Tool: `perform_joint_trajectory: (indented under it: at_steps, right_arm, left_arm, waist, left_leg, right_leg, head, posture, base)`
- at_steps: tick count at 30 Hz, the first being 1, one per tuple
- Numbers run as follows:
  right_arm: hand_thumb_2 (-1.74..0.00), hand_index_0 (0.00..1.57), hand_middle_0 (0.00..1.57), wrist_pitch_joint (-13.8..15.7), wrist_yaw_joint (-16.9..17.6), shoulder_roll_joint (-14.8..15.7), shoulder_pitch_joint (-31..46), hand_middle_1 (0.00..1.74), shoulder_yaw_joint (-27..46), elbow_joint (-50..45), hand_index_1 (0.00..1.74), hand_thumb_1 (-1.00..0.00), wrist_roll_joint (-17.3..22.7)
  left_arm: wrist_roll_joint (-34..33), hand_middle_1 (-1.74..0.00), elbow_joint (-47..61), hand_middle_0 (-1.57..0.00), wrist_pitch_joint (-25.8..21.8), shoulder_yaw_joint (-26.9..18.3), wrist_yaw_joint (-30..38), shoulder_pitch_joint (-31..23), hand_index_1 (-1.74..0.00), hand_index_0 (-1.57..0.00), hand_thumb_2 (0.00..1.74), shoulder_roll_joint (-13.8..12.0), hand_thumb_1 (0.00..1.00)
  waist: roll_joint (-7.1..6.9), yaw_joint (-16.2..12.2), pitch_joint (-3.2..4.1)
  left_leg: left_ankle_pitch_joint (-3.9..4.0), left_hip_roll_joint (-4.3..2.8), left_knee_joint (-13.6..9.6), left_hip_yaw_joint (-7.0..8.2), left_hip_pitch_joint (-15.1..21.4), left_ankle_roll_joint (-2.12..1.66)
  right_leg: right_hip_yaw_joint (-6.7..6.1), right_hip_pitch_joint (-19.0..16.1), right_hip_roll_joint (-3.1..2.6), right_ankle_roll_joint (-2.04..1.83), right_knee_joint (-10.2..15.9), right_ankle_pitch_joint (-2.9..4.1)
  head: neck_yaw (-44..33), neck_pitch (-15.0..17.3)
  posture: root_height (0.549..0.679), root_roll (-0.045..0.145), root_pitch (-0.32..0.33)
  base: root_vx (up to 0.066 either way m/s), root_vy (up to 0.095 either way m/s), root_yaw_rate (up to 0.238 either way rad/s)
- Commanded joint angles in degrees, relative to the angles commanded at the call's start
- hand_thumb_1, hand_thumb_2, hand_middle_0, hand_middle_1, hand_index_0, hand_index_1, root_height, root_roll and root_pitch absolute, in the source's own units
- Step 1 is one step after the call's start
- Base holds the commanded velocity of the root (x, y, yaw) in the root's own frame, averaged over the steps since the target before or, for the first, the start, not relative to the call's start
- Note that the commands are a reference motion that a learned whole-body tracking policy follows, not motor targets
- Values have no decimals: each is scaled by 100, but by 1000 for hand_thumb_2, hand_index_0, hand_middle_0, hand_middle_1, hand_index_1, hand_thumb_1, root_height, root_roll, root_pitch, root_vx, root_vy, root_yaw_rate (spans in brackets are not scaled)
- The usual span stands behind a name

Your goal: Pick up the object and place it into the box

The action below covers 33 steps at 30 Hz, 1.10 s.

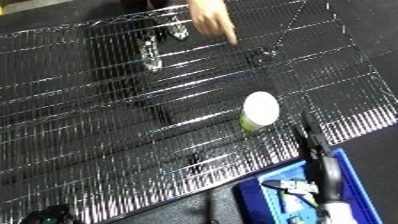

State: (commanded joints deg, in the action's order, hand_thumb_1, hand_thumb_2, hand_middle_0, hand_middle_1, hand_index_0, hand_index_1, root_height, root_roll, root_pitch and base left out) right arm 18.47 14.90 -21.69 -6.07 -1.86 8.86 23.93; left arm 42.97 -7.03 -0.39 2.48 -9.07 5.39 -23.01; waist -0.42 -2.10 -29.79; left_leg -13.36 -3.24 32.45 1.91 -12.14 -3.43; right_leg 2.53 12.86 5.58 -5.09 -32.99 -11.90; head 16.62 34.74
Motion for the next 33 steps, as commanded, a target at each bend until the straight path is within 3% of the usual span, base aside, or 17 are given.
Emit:
perform_joint_trajectory:
  at_steps: [13,19,33]
  right_arm:
    - [0,0,0,41,-107,-231,-292,0,-15,345,0,0,193]
    - [0,0,0,-116,-100,-370,-530,0,-2,473,0,0,255]
    - [0,0,0,-115,68,-664,-1246,0,63,658,0,0,496]
  left_arm:
    - [-95,-1740,-24,-1570,87,177,48,65,-1740,-1570,1740,-83,1000]
    - [-24,-1740,-20,-1570,52,248,93,77,-1740,-1570,1740,-138,1000]
    - [94,-1740,104,-1570,70,478,250,242,-1740,-1570,1740,-353,1000]
  waist:
    - [180,-39,0]
    - [270,-43,0]
    - [374,9,0]
  left_leg:
    - [-107,28,406,-5,-463,8]
    - [-102,57,516,2,-700,8]
    - [-135,136,805,-60,-1233,35]
  right_leg:
    - [-26,430,24,75,-381,-76]
    - [-53,713,48,100,-572,-125]
    - [-43,1284,46,137,-949,-224]
  head:
    - [527,-167]
    - [713,-354]
    - [1080,-763]
  posture:
    - [656,52,-63]
    - [653,61,-40]
    - [645,68,8]
  base:
    - [18,-41,-30]
    - [2,-17,-25]
    - [-4,-36,21]
